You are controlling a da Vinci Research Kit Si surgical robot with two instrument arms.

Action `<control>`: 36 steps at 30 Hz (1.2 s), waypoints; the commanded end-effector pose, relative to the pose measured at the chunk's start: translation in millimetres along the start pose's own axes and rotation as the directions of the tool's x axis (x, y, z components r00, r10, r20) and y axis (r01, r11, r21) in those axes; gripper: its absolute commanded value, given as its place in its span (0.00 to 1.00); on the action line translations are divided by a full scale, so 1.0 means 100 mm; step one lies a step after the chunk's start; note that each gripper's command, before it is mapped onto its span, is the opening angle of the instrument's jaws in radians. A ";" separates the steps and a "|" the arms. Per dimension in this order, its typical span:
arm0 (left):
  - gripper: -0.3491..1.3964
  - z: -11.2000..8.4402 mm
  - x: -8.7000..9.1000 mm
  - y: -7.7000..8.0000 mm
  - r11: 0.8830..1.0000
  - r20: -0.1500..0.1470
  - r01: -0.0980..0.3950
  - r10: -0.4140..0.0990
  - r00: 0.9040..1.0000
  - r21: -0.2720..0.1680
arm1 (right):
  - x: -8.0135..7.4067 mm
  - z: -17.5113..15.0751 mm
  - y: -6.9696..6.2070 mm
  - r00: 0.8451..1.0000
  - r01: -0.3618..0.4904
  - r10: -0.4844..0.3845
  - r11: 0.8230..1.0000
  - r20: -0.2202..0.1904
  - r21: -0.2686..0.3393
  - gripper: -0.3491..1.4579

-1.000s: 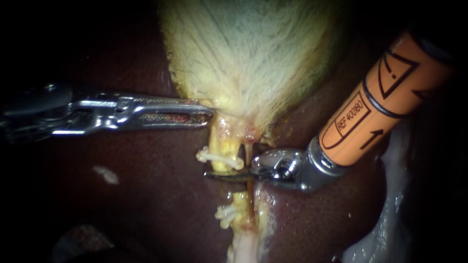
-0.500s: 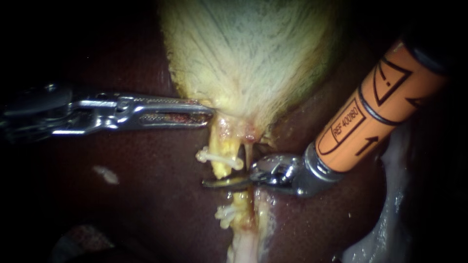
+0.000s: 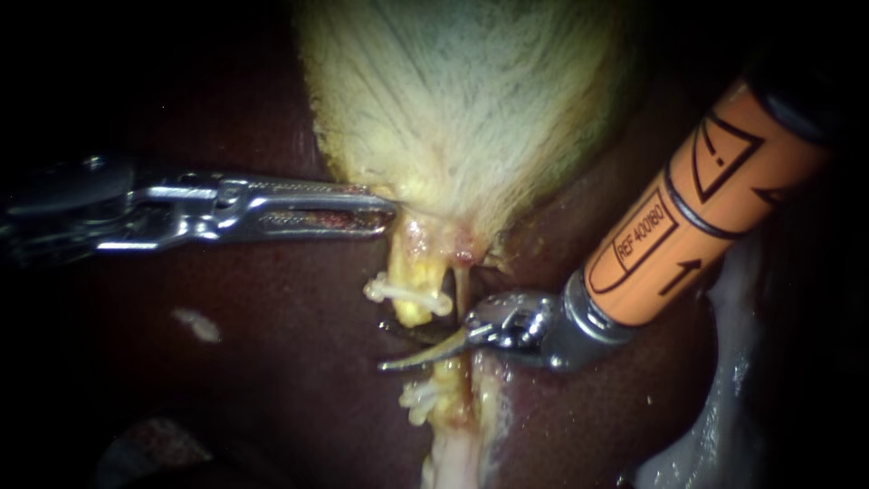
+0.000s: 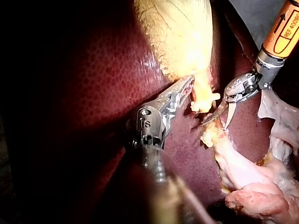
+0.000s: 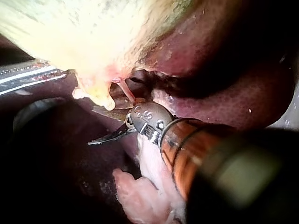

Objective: Go back from the cut left tube

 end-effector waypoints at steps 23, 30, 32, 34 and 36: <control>0.00 -0.003 0.001 0.002 1.000 0.000 0.000 0.000 1.000 0.001 | -0.015 -0.118 -0.001 0.798 0.590 -0.602 0.773 0.025 -0.234 0.99; 0.00 -0.002 0.002 0.002 1.000 0.000 0.000 0.000 1.000 0.000 | -0.001 -0.161 -0.002 0.759 0.633 -0.647 0.708 0.071 -0.312 0.99; 0.00 -0.002 0.002 0.001 1.000 0.000 -0.001 0.001 1.000 0.000 | 0.003 -0.167 -0.002 0.754 0.639 -0.652 0.697 0.082 -0.327 0.99; 0.00 -0.001 0.002 0.001 1.000 0.000 -0.001 0.001 1.000 0.000 | 0.004 -0.171 -0.003 0.751 0.641 -0.654 0.687 0.091 -0.342 0.99; 0.00 -0.001 0.002 0.001 1.000 0.000 -0.001 0.001 1.000 0.000 | 0.004 -0.171 -0.003 0.756 0.634 -0.648 0.687 0.095 -0.356 0.99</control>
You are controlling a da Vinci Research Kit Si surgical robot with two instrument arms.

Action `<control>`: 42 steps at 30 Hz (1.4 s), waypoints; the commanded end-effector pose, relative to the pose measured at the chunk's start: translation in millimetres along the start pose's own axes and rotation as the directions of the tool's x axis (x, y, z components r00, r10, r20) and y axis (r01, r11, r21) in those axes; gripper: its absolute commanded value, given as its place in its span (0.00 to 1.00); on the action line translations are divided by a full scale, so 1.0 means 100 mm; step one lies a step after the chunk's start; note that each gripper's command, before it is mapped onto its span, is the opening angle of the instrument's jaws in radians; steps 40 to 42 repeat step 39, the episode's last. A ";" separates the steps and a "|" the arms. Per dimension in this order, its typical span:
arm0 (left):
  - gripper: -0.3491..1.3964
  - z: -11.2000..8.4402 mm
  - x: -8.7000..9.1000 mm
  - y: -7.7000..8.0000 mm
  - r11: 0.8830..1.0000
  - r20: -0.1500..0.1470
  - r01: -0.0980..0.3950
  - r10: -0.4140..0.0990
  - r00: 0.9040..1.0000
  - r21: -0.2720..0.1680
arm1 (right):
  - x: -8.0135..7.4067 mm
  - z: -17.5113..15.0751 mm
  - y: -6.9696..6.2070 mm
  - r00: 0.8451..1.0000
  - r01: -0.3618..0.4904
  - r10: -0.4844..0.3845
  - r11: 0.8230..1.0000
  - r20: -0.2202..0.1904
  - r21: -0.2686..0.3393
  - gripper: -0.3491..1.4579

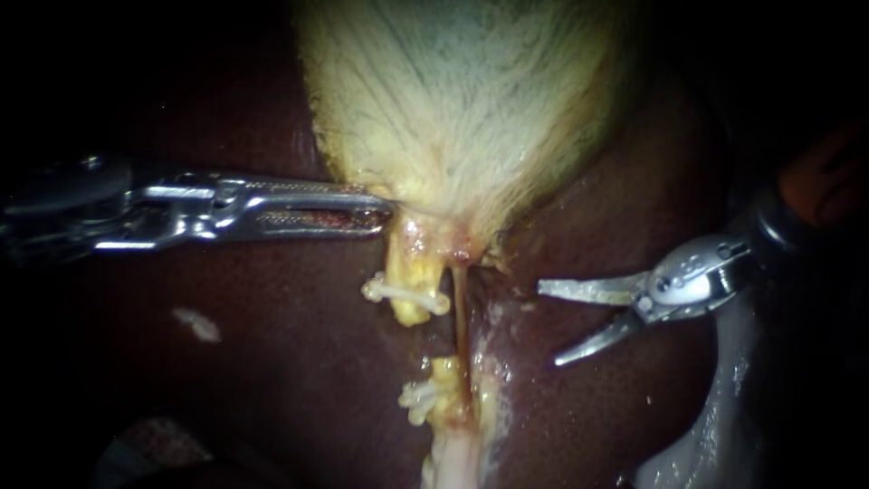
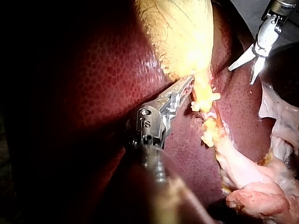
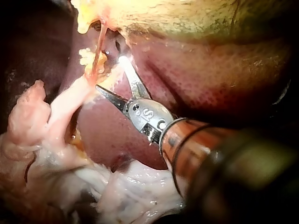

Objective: Go back from the cut left tube

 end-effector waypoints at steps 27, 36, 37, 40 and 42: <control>0.00 0.047 0.028 -0.018 1.000 -0.008 -0.019 0.020 1.000 0.015 | 0.000 0.001 -0.001 1.000 0.002 -0.002 1.000 0.000 -0.004 0.99; 0.00 0.047 0.029 -0.018 1.000 -0.008 -0.020 0.020 1.000 0.015 | 0.000 0.001 -0.001 1.000 0.002 -0.002 1.000 0.000 -0.004 0.99; 0.00 0.047 0.029 -0.018 1.000 -0.008 -0.020 0.020 1.000 0.015 | 0.000 0.001 -0.001 1.000 0.002 -0.002 1.000 -0.001 -0.001 0.99; 0.00 0.047 0.029 -0.018 1.000 -0.008 -0.020 0.020 1.000 0.015 | 0.003 0.000 -0.001 1.000 -0.001 0.002 1.000 -0.020 0.009 0.99; 0.00 0.047 0.029 -0.018 1.000 -0.008 -0.020 0.020 1.000 0.015 | 0.003 0.000 -0.001 1.000 -0.001 0.002 1.000 -0.020 0.009 0.99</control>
